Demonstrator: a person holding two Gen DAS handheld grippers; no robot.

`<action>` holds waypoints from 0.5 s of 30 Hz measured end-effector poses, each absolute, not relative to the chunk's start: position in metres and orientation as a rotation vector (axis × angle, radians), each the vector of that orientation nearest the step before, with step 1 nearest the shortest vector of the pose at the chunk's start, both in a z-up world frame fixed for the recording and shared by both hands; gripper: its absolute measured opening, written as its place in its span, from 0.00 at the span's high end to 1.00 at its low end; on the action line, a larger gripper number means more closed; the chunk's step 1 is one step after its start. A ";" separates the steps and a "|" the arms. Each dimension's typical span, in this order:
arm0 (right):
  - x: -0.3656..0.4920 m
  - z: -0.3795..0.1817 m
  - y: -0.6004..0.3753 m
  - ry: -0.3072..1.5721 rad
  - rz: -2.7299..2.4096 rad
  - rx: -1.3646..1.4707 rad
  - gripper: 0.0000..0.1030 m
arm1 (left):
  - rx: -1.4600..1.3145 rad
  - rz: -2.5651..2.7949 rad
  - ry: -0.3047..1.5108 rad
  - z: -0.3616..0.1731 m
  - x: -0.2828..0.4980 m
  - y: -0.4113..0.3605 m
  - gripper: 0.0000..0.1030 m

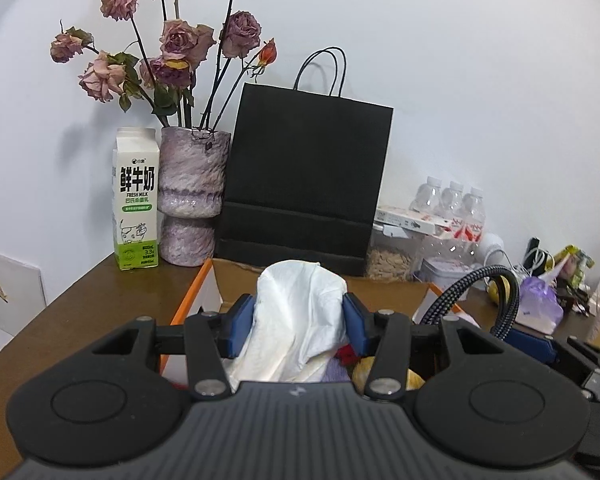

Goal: Organize objects
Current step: 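Carry the white cloth and black cable over the red box with both tools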

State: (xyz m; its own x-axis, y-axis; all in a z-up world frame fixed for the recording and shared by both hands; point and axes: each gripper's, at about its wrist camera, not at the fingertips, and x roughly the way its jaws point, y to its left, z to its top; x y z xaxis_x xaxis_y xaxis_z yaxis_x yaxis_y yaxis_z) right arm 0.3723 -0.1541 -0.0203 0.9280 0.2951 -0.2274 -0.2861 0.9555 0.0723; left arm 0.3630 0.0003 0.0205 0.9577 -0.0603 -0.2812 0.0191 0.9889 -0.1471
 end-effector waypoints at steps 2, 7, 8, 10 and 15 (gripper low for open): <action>0.382 -0.020 -0.154 0.235 0.294 0.045 0.19 | -0.156 -0.040 0.288 0.021 0.373 0.001 0.53; 0.403 -0.020 -0.153 0.226 0.289 0.066 0.19 | -0.175 -0.033 0.290 0.022 0.394 0.001 0.53; 0.407 -0.020 -0.153 0.227 0.289 0.067 0.19 | -0.178 -0.034 0.290 0.022 0.398 0.001 0.53; 0.413 -0.021 -0.153 0.225 0.286 0.065 0.19 | -0.182 -0.032 0.288 0.023 0.407 0.001 0.53; 0.429 -0.021 -0.155 0.224 0.276 0.069 0.19 | -0.180 -0.042 0.292 0.023 0.422 0.002 0.53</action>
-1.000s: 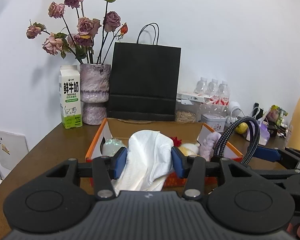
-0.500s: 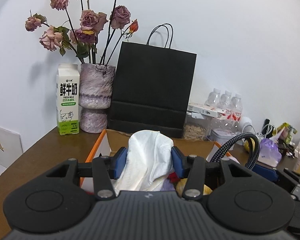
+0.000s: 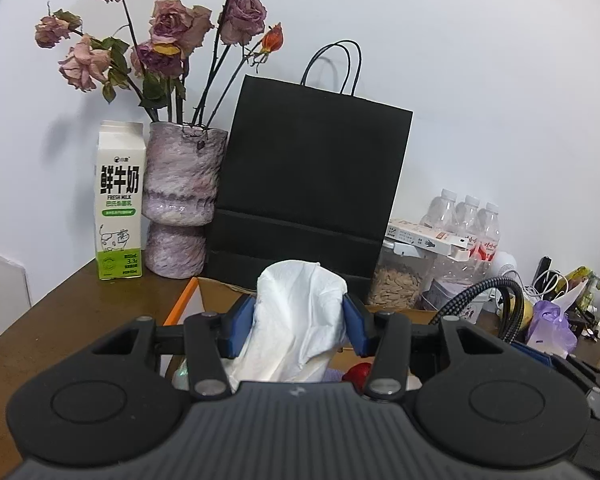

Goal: Organize objects
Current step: 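Carry the white cloth and black cable over the red box with both tools, then open both tools to drop the cloth and cable into the box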

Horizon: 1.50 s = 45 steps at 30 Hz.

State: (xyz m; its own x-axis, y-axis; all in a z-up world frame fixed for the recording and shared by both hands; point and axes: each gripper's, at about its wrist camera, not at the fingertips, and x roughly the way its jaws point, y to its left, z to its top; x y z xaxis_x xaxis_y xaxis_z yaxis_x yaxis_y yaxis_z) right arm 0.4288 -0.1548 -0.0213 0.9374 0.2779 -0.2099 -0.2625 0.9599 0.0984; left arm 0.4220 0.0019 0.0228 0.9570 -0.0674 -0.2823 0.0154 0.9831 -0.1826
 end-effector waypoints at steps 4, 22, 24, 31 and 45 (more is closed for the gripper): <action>0.439 -0.022 -0.156 0.230 0.276 0.078 0.19 | -0.179 -0.044 0.297 0.022 0.432 0.005 0.53; 0.463 -0.029 -0.150 0.269 0.270 0.038 0.19 | -0.146 -0.037 0.310 0.018 0.453 0.009 0.50; 0.465 -0.031 -0.150 0.287 0.275 0.035 0.18 | -0.139 -0.029 0.315 0.017 0.454 0.009 0.41; 0.464 -0.031 -0.150 0.273 0.241 0.033 0.00 | -0.109 0.015 0.269 0.019 0.450 0.006 0.00; 0.464 -0.033 -0.153 0.280 0.240 0.045 0.00 | -0.111 0.016 0.276 0.017 0.448 0.007 0.00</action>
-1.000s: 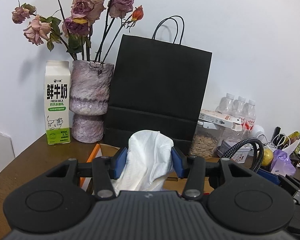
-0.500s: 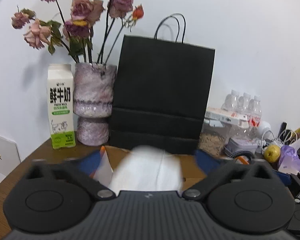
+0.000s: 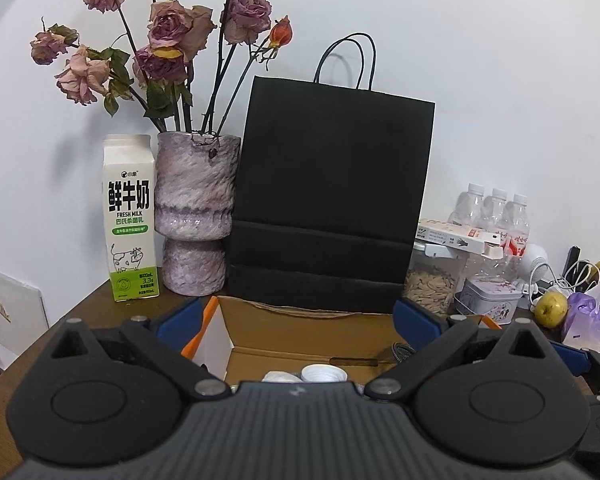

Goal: Organize objects
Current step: 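Open both tools to drop the cloth and cable into the box, then withdraw both tools from the box back over the table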

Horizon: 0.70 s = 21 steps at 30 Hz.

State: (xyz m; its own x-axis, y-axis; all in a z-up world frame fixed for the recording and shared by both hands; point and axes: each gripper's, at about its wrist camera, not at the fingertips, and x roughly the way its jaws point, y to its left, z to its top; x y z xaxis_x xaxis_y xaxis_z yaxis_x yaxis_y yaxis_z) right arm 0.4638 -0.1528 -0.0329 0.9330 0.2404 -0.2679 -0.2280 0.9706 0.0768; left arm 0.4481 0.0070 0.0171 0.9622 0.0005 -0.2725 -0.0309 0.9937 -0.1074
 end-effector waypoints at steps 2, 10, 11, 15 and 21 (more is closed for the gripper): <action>0.463 -0.034 -0.153 0.281 0.242 0.042 0.00 | -0.112 0.015 0.275 0.017 0.448 0.007 0.00; 0.454 -0.034 -0.153 0.280 0.252 0.040 0.00 | -0.110 0.016 0.275 0.020 0.438 0.011 0.00; 0.451 -0.034 -0.154 0.280 0.254 0.041 0.00 | -0.108 0.014 0.277 0.020 0.436 0.011 0.00; 0.441 -0.032 -0.154 0.274 0.258 0.039 0.00 | -0.094 0.009 0.279 0.021 0.423 0.017 0.00; 0.412 -0.030 -0.160 0.264 0.256 0.048 0.00 | -0.083 -0.018 0.291 0.026 0.394 0.027 0.00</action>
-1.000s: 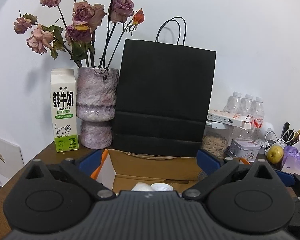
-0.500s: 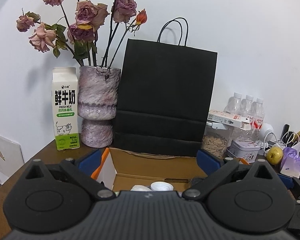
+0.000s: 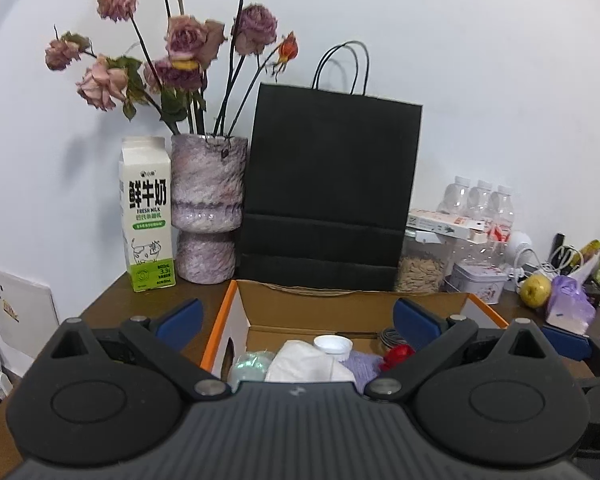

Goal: Organize objects
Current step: 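Withdraw both tools from the box back over the table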

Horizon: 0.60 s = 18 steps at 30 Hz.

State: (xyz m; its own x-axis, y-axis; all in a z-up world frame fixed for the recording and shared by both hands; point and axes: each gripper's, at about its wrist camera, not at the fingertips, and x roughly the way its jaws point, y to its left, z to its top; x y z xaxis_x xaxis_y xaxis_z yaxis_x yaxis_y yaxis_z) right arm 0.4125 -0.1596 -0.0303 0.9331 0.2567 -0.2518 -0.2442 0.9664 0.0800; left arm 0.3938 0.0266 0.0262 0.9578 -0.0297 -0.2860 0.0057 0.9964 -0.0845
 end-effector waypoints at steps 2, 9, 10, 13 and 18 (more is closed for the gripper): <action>0.401 -0.030 -0.161 0.270 0.262 0.041 0.00 | -0.066 -0.025 0.289 0.029 0.381 0.027 0.00; 0.356 -0.024 -0.161 0.300 0.279 0.001 0.00 | -0.017 0.011 0.345 0.032 0.330 0.023 0.00; 0.348 -0.024 -0.161 0.306 0.280 -0.003 0.00 | -0.021 0.008 0.350 0.032 0.322 0.025 0.00; 0.323 -0.023 -0.166 0.328 0.287 0.009 0.00 | -0.055 -0.012 0.378 0.031 0.297 0.032 0.00; 0.282 -0.028 -0.179 0.379 0.280 0.053 0.00 | -0.069 -0.007 0.404 0.027 0.258 0.038 0.00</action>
